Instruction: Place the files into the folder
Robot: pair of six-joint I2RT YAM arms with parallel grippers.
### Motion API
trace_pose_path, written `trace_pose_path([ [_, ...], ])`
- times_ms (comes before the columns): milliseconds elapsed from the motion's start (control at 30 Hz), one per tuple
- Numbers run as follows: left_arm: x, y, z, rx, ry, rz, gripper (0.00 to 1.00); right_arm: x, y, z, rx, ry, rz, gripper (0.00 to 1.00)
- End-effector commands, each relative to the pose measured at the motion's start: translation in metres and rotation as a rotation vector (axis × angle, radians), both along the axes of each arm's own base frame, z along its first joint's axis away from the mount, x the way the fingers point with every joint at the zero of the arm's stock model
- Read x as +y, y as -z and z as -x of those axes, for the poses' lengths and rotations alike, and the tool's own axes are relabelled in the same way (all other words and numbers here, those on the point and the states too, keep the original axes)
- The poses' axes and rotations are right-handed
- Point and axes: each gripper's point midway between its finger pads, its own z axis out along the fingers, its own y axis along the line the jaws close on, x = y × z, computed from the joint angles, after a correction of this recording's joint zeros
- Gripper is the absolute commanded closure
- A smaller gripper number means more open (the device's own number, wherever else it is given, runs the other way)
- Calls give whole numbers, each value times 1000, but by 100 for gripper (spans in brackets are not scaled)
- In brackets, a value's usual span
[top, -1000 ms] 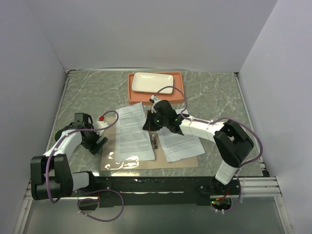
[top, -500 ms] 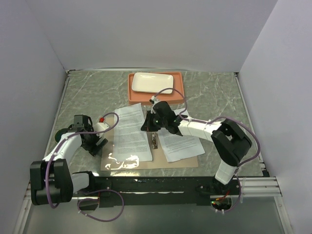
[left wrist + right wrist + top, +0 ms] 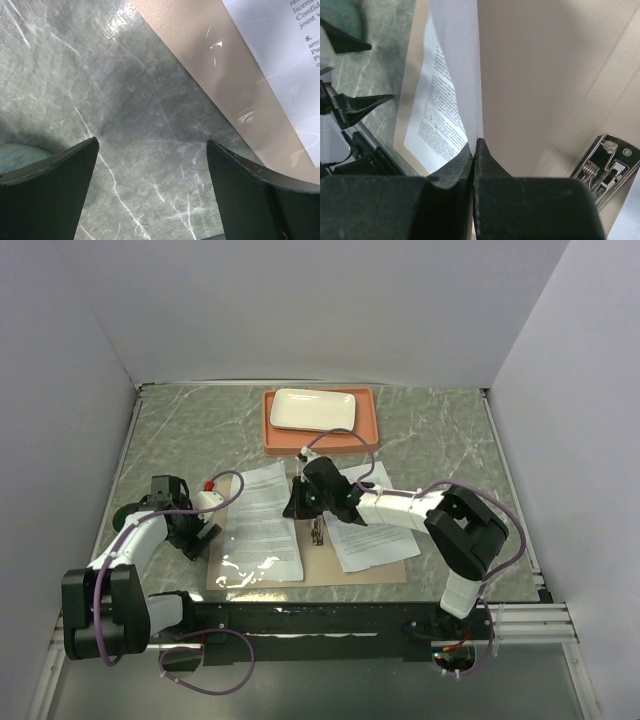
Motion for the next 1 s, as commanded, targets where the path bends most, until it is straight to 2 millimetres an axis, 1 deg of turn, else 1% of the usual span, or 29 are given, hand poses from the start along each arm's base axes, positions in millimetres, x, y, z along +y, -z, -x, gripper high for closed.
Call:
trace_pose_path([
  [0,-8,6,9,37,33,36,4,11,-7,-9,-26,12,-10,100],
  [33,-7,6,8,34,32,33,4,12,-9,-10,-31,7,-11,100],
  [67,-7,6,6,23,30,30,4,12,-5,-11,-30,3,-1,100],
  [133,-6,5,3,14,28,26,4,16,-9,-15,-37,-4,-4,100],
  [167,-8,4,3,16,25,34,4,18,-7,-16,-35,-11,0,100],
  [233,-11,3,2,21,29,50,4,24,-10,-19,-37,-20,-13,100],
  [267,-11,3,3,28,28,52,4,24,-7,-20,-31,-22,-6,100],
  [300,-12,4,3,30,29,52,4,28,-11,-22,-35,-25,-17,100],
  [467,-12,2,2,24,31,48,4,30,-12,-23,-24,-20,-25,100],
  [567,-12,4,5,29,33,42,4,24,-6,-19,-1,-7,-6,100],
  [633,-12,4,5,29,35,41,4,20,-7,-18,-1,12,-4,100],
  [700,-11,4,6,26,37,37,4,17,-5,-15,18,24,11,100],
  [767,-12,5,6,27,37,39,4,18,-3,-11,29,21,9,100],
  [800,-13,4,5,27,38,42,4,16,2,-6,49,17,27,100],
  [867,-14,5,5,33,35,47,4,17,5,-1,65,15,21,100],
  [967,-15,4,5,31,37,49,4,19,11,4,88,13,23,100],
])
